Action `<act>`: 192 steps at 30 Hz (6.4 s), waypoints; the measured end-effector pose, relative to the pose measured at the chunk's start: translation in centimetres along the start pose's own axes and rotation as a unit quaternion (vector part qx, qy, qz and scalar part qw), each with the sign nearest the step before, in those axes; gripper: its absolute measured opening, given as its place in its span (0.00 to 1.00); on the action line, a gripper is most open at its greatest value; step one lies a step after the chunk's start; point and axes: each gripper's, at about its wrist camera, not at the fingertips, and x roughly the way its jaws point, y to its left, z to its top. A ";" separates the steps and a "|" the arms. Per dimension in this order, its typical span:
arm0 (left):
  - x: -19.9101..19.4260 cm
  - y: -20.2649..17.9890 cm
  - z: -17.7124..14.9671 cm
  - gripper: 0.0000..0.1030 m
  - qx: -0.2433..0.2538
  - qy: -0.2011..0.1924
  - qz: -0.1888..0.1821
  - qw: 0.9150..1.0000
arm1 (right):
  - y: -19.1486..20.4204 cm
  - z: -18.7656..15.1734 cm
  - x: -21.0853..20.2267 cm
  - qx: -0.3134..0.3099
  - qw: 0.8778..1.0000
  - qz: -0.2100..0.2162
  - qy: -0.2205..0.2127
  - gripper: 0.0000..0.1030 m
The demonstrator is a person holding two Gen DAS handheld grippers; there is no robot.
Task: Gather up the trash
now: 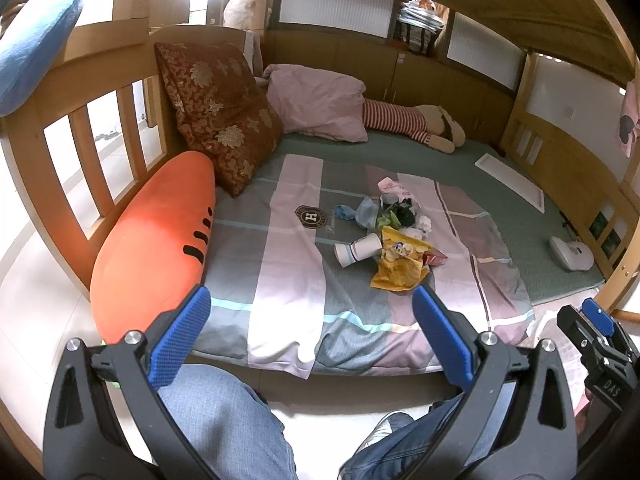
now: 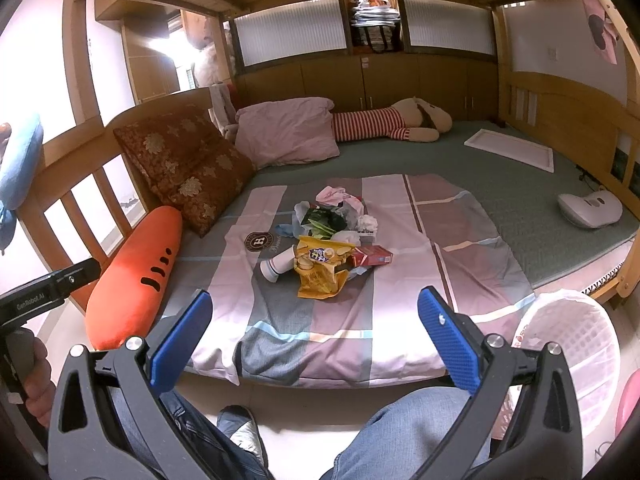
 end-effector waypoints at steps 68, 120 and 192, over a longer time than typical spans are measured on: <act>0.0 -1.0 -2.5 0.97 0.036 -0.079 -0.125 0.988 | 0.0 -0.7 -1.4 -0.055 0.993 -0.032 -0.101 0.97; 18.1 -9.6 7.8 0.12 0.101 -0.042 -0.207 0.972 | -9.8 3.4 26.1 0.056 0.993 -0.013 0.106 0.97; 21.4 -6.1 4.7 0.13 0.081 0.001 -0.106 0.991 | -1.4 6.1 20.3 -0.100 0.992 -0.061 -0.045 0.08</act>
